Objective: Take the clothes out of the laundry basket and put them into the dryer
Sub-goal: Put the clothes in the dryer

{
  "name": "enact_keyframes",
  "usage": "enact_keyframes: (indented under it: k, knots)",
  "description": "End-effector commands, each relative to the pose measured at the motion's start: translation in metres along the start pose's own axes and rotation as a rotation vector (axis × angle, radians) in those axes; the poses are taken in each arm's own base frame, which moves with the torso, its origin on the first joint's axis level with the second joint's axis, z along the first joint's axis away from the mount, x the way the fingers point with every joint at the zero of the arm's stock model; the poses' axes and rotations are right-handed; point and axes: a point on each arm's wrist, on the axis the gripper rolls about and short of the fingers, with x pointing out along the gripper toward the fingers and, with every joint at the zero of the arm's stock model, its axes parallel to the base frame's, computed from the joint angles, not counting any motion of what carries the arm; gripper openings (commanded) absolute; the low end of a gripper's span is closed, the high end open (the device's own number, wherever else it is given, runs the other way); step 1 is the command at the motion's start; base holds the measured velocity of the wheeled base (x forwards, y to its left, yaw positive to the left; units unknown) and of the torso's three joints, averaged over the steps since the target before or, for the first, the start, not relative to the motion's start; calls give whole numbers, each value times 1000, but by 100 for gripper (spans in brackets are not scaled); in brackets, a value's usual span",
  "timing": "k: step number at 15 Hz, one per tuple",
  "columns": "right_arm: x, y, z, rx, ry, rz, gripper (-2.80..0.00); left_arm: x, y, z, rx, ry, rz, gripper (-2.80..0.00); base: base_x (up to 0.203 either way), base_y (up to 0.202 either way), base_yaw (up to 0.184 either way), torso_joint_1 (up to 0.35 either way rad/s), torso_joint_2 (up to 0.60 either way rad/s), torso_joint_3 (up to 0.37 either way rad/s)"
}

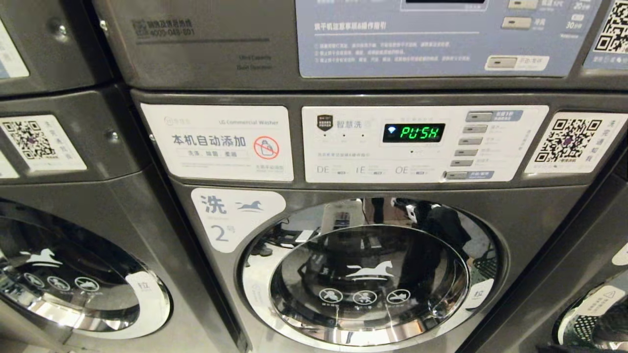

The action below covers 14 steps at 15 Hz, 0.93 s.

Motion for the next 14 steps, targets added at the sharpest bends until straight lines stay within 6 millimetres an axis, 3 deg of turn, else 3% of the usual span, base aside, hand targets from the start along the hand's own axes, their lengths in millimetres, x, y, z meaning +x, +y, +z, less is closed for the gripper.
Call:
enact_keyframes:
  k: [1, 14]
  knots:
    - [0, 0, 0, 0, -1, 0, -280, 0, 0, 0, 0, -1, 0, -280, 0, 0, 0, 102, -457, -345]
    - [0, 0, 0, -3, -1, 0, -280, 0, 0, 0, 0, -1, 0, -280, 0, 0, 0, 169, -492, -330]
